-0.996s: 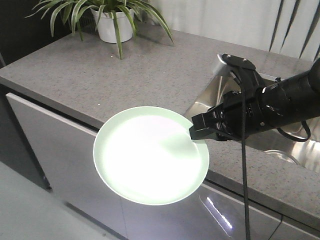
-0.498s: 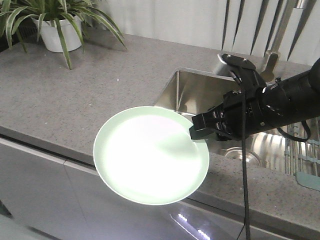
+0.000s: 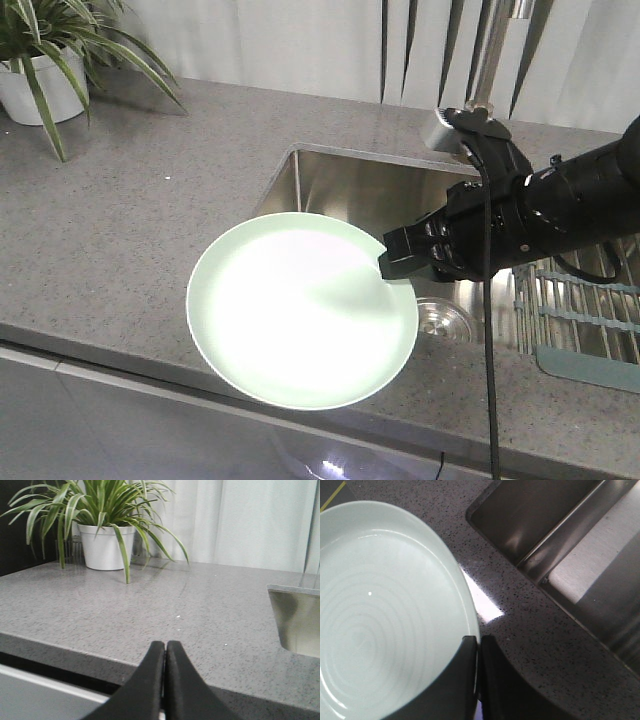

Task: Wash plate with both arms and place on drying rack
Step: 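Turn the base toward the sink counter with the plate, then position the held plate over the stainless steel sink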

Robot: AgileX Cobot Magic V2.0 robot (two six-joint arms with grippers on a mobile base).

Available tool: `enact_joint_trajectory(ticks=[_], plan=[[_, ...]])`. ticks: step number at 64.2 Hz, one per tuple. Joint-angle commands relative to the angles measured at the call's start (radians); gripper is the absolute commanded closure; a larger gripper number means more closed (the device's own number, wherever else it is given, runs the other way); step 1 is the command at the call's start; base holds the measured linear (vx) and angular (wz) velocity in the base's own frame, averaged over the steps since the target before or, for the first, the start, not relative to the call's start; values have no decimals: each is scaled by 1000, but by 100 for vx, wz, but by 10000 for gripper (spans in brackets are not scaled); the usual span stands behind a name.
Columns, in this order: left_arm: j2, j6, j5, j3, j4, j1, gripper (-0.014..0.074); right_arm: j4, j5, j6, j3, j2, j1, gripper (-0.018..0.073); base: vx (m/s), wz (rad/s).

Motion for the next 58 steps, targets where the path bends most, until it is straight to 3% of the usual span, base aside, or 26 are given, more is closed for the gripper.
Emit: enact_joint_trajectory(ticks=[1, 58], plan=[[-14, -5, -74, -29, -2, 1, 603, 44, -25, -11, -23, -36, -4, 566, 6, -17], [-14, -5, -74, -29, -2, 1, 603, 44, -25, -11, -23, -36, -4, 566, 6, -14]])
